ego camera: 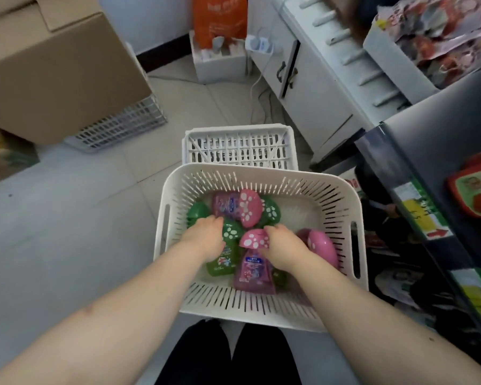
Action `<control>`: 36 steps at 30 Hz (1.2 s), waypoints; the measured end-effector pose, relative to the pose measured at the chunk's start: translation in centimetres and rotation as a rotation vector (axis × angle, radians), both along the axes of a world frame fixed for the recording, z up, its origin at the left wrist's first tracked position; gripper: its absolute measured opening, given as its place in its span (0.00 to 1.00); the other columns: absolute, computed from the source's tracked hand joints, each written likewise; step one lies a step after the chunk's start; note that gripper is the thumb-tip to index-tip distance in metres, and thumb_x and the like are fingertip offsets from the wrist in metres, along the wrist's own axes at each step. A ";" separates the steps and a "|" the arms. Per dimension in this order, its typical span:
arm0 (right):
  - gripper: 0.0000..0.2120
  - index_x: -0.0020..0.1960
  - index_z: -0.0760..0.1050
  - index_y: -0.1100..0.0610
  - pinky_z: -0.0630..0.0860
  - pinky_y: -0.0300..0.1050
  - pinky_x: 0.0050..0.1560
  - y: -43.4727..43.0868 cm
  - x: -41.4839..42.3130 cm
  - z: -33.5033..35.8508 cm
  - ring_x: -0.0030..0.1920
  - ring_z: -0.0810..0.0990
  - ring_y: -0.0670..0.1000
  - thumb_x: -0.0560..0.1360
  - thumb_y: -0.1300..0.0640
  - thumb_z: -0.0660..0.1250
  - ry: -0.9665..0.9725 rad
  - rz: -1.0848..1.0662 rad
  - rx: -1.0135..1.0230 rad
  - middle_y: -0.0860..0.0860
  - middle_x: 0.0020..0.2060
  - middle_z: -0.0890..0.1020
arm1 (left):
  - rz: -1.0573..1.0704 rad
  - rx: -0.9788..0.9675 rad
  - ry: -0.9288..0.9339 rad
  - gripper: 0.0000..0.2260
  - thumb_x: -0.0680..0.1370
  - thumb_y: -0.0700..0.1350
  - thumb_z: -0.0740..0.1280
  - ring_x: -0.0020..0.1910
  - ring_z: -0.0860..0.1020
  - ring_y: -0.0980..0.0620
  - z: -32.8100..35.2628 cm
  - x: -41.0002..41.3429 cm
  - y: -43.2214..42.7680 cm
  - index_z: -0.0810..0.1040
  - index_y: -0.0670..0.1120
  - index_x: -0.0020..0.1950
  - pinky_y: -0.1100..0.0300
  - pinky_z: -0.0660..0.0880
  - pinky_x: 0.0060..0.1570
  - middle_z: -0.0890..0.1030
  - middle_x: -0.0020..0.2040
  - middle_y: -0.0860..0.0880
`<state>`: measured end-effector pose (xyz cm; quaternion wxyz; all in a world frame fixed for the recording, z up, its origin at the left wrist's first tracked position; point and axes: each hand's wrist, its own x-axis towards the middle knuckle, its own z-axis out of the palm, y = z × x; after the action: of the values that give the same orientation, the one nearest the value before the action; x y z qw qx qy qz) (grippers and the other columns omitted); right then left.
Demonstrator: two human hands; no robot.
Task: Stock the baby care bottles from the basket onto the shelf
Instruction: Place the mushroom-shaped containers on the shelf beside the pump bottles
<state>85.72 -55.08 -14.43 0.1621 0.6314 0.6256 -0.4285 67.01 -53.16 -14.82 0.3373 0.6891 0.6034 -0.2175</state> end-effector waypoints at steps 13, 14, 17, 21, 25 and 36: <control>0.34 0.68 0.65 0.54 0.74 0.53 0.60 0.9 0.2 -3.7 0.59 0.74 0.55 0.68 0.48 0.75 0.078 -0.046 -0.043 0.53 0.61 0.74 | -0.012 -0.080 0.068 0.25 0.69 0.51 0.74 0.52 0.75 0.46 -2.7 0.1 1.2 0.71 0.45 0.61 0.53 0.75 0.52 0.73 0.55 0.46; 0.35 0.69 0.65 0.54 0.75 0.52 0.60 0.9 0.2 -3.4 0.59 0.75 0.54 0.67 0.48 0.75 0.098 -0.052 -0.044 0.52 0.61 0.72 | 0.001 -0.090 0.053 0.26 0.68 0.52 0.75 0.51 0.76 0.47 -2.6 -0.2 0.9 0.71 0.45 0.61 0.53 0.75 0.51 0.73 0.55 0.47; 0.35 0.69 0.66 0.55 0.74 0.51 0.61 0.5 0.1 -2.2 0.58 0.74 0.54 0.67 0.48 0.75 0.109 -0.021 -0.033 0.53 0.61 0.69 | 0.022 -0.080 0.018 0.26 0.68 0.51 0.76 0.49 0.77 0.47 -1.4 -0.8 -0.1 0.69 0.47 0.60 0.54 0.76 0.48 0.75 0.53 0.48; 0.27 0.62 0.70 0.54 0.76 0.49 0.57 -0.5 0.6 0.3 0.54 0.75 0.53 0.67 0.50 0.76 0.088 -0.077 0.051 0.52 0.56 0.73 | 0.058 -0.021 -0.038 0.25 0.69 0.50 0.75 0.41 0.76 0.51 0.9 -1.2 -0.6 0.63 0.49 0.57 0.58 0.72 0.36 0.75 0.44 0.51; 0.25 0.58 0.71 0.53 0.76 0.45 0.50 -1.1 1.8 4.6 0.50 0.77 0.52 0.65 0.50 0.76 0.058 -0.216 0.175 0.50 0.50 0.76 | 0.103 0.028 -0.119 0.26 0.67 0.50 0.76 0.39 0.75 0.52 4.3 -1.3 0.1 0.63 0.49 0.55 0.61 0.67 0.32 0.74 0.42 0.53; 0.26 0.58 0.73 0.49 0.75 0.36 0.44 -6.2 5.4 20.2 0.46 0.80 0.45 0.63 0.49 0.77 0.117 -0.601 0.505 0.44 0.46 0.80 | 0.026 0.238 -0.399 0.27 0.64 0.55 0.78 0.42 0.76 0.53 18.7 0.7 2.1 0.67 0.51 0.54 0.57 0.71 0.39 0.77 0.45 0.54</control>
<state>91.14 -61.32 5.74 -0.1669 0.7808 0.5068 -0.3250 67.75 -51.06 3.92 0.3692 0.7454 0.5550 0.0003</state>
